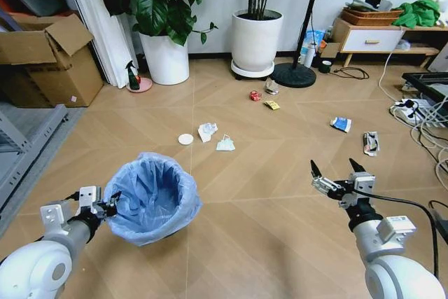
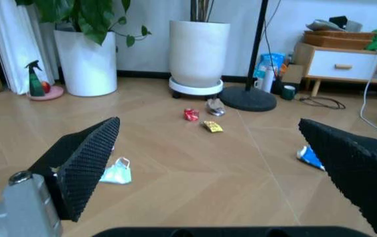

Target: Pick up the trash bin and place the garbage on the floor into it.

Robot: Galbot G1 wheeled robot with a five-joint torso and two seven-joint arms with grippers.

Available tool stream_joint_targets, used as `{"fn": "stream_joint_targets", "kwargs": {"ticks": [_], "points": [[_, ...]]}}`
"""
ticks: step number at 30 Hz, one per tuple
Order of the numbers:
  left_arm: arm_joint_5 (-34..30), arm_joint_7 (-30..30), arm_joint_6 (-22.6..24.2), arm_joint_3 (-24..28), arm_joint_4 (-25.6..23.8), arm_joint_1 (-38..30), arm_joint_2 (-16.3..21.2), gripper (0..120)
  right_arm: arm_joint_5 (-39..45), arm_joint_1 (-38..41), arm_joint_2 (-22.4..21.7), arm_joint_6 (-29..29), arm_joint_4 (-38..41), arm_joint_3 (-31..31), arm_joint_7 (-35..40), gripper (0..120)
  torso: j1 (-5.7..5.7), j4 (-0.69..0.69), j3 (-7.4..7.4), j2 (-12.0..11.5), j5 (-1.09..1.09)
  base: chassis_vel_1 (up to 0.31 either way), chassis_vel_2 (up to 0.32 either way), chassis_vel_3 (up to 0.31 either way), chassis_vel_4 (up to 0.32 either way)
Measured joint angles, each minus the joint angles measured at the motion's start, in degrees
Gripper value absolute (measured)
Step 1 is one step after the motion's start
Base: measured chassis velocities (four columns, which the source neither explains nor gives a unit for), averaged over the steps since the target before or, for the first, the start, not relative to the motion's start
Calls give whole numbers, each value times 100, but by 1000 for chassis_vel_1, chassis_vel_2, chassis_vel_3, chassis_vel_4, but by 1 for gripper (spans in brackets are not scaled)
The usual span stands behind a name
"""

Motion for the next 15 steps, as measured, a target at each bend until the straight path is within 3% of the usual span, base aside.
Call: {"fn": "stream_joint_targets", "kwargs": {"ticks": [15], "points": [[64,60,1,45,-29,12,-38,0,-69,-5,21,23,-36,-32,-31,100,0,-1,0,0,-3,-129,232,123,-246]]}}
